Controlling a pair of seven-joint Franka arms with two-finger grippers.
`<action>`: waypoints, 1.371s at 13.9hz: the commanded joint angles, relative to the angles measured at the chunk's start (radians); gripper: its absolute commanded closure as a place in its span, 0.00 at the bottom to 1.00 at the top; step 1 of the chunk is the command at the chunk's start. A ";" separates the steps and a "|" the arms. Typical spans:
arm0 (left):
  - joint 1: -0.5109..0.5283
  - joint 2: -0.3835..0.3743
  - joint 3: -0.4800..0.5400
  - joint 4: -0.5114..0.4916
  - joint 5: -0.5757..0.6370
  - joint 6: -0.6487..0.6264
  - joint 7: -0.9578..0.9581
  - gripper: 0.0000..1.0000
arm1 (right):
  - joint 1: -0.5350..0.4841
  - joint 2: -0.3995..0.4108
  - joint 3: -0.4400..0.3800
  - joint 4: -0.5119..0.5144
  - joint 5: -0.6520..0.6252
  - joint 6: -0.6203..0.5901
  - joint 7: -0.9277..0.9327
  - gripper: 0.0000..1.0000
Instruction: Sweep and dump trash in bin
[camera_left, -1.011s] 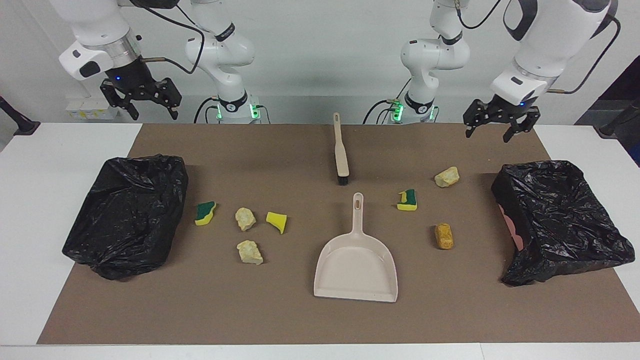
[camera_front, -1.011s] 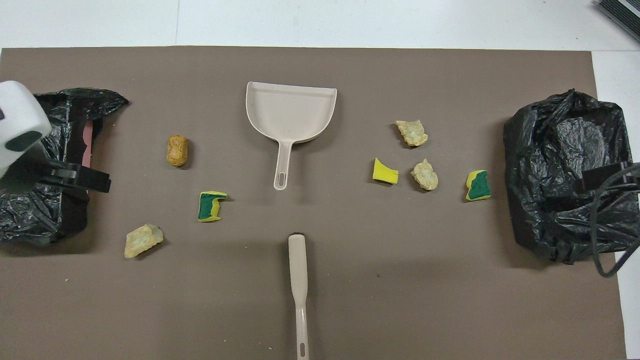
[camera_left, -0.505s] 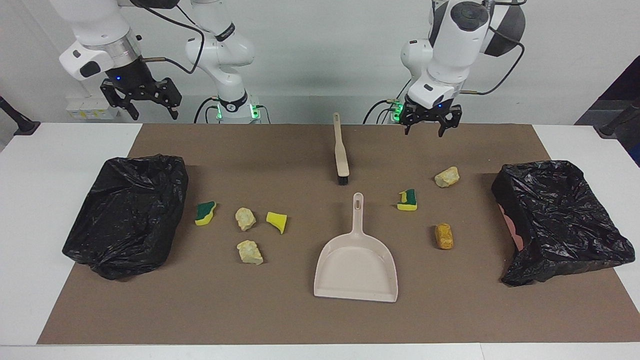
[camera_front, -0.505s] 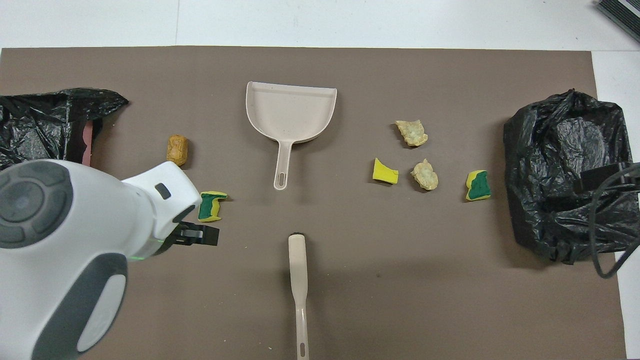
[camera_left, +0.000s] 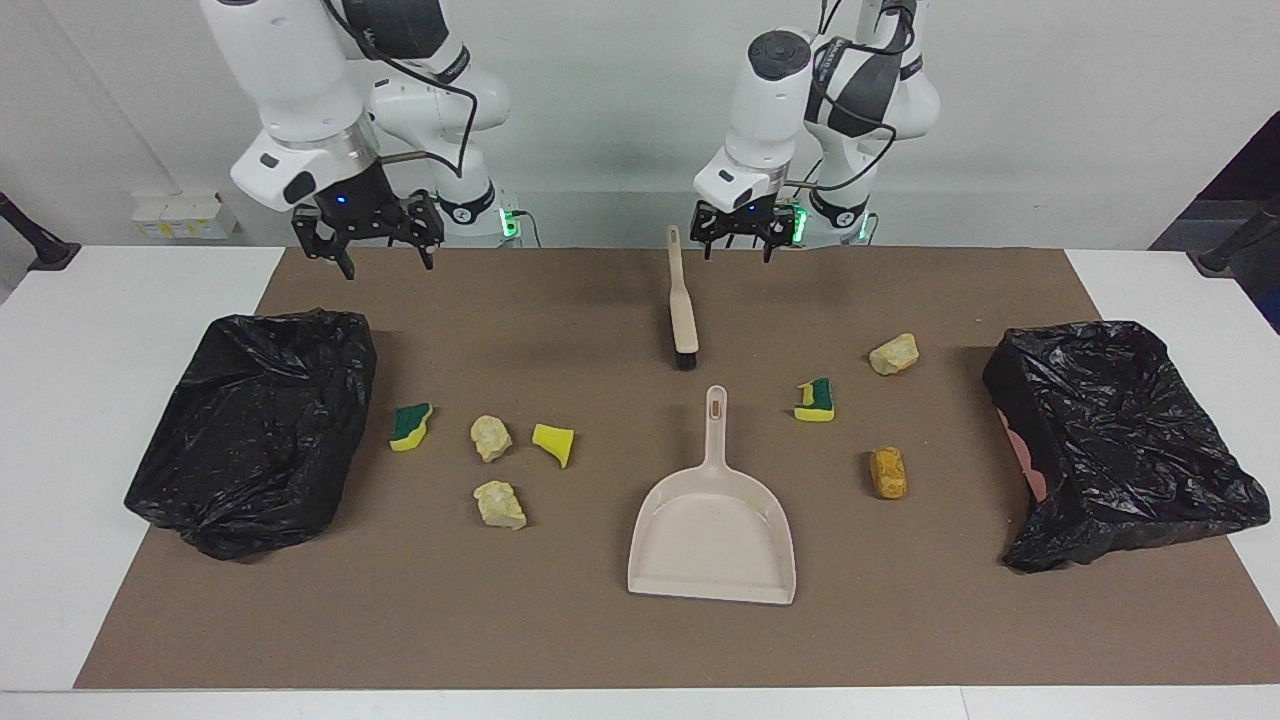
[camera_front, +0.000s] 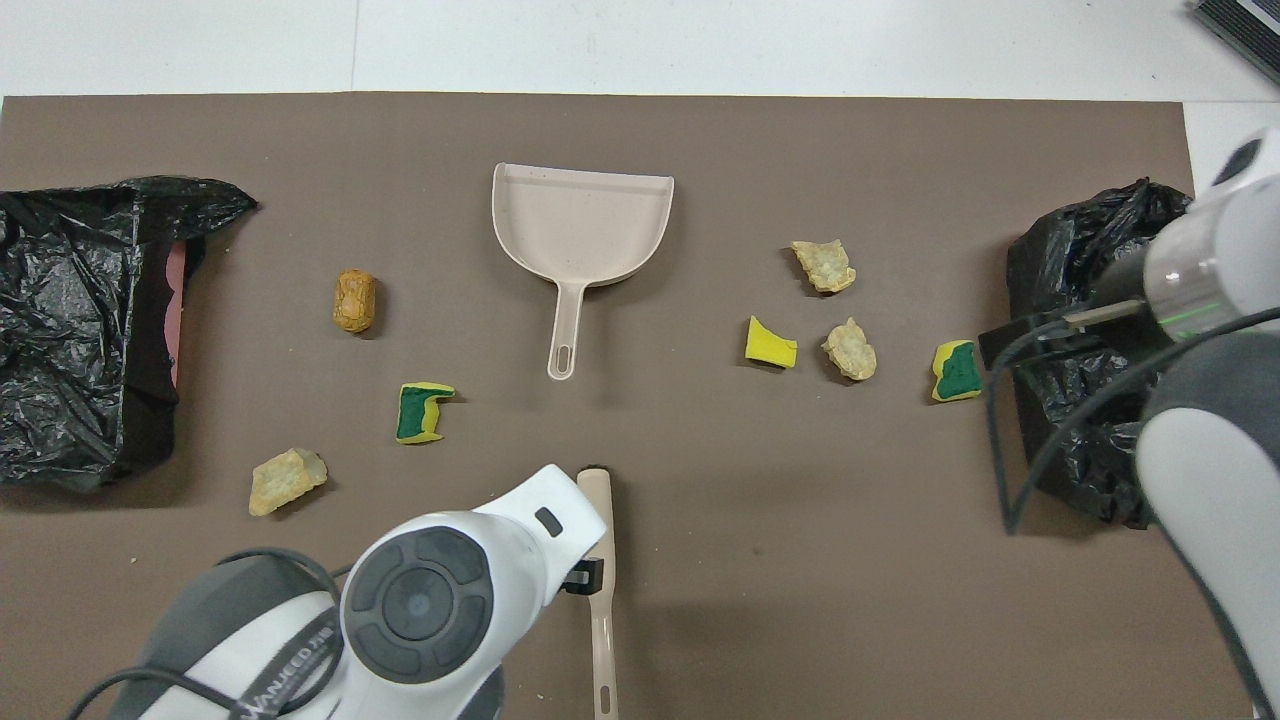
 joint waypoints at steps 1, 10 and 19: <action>-0.001 -0.010 -0.089 -0.087 -0.027 0.090 -0.057 0.00 | 0.065 0.061 -0.001 -0.005 0.015 0.092 0.090 0.00; -0.004 0.030 -0.264 -0.239 -0.177 0.262 -0.131 0.00 | 0.309 0.361 0.007 0.013 0.056 0.535 0.530 0.00; -0.006 0.053 -0.264 -0.237 -0.179 0.253 -0.114 0.71 | 0.414 0.606 0.007 0.263 0.044 0.609 0.724 0.07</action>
